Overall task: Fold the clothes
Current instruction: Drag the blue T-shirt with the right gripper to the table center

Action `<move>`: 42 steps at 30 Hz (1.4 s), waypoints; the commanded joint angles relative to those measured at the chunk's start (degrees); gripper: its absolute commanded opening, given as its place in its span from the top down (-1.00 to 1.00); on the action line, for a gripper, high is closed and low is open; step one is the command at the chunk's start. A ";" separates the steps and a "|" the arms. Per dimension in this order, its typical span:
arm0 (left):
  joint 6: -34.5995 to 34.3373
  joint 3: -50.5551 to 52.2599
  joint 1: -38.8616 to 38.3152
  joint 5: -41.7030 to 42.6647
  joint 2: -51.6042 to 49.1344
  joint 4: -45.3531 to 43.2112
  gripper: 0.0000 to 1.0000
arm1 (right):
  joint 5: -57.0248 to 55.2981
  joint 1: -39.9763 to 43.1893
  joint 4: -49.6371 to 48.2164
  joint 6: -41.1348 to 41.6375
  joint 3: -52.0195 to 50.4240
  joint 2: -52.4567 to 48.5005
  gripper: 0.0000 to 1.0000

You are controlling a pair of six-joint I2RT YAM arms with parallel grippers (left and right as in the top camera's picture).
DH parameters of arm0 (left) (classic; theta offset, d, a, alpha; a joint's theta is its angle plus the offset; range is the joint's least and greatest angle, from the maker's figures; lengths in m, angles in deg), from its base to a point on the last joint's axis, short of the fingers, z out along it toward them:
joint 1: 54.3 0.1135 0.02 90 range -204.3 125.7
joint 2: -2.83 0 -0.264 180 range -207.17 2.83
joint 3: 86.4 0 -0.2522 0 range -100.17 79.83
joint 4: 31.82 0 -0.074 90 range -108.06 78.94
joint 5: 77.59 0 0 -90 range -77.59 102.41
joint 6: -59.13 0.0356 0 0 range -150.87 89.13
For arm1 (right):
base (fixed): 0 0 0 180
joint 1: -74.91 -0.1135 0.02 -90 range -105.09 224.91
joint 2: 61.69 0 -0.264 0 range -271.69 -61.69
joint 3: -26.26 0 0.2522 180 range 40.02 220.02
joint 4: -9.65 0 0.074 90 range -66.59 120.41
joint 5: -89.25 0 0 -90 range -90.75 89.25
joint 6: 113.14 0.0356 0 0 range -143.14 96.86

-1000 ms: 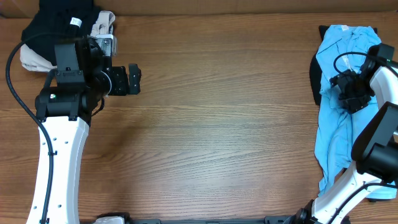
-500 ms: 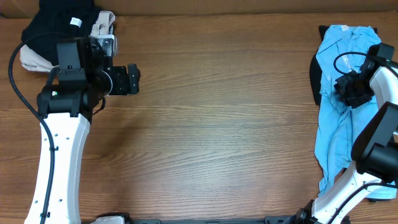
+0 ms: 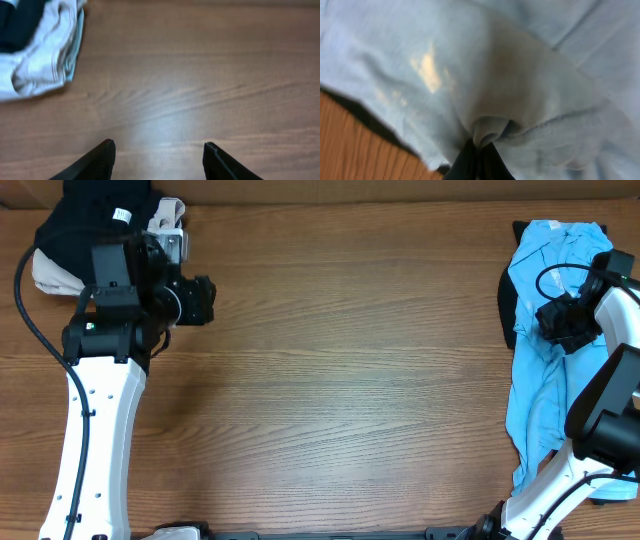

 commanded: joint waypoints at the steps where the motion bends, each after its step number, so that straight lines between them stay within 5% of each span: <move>1: -0.20 -3.85 0.37 0.20 0.26 -1.64 -0.06 | 10.54 -0.42 1.07 -6.38 3.58 2.99 0.92; 5: -0.24 -9.79 0.42 -2.25 0.26 -1.14 0.13 | 15.15 -2.86 5.03 -10.32 6.97 7.69 0.92; 11: -0.20 -16.44 0.39 -10.71 0.26 1.20 0.14 | 21.81 -12.68 8.28 -13.07 10.25 13.99 0.92; 21: 0.26 -16.70 1.68 -29.57 -0.24 6.16 0.07 | 20.90 -48.09 3.13 -7.80 11.06 14.29 0.92; 30: 0.02 -16.61 10.12 -28.85 -0.42 7.19 0.01 | 13.40 -73.07 0.31 -5.27 11.06 13.97 0.55; 35: 0.22 -16.61 11.65 -24.46 -0.42 7.39 0.02 | 11.13 -72.94 4.83 -5.22 11.06 14.60 0.29; 42: 1.44 -16.55 11.06 -8.44 -1.90 7.34 -0.15 | 8.04 -57.46 11.02 -5.25 11.08 16.41 -0.23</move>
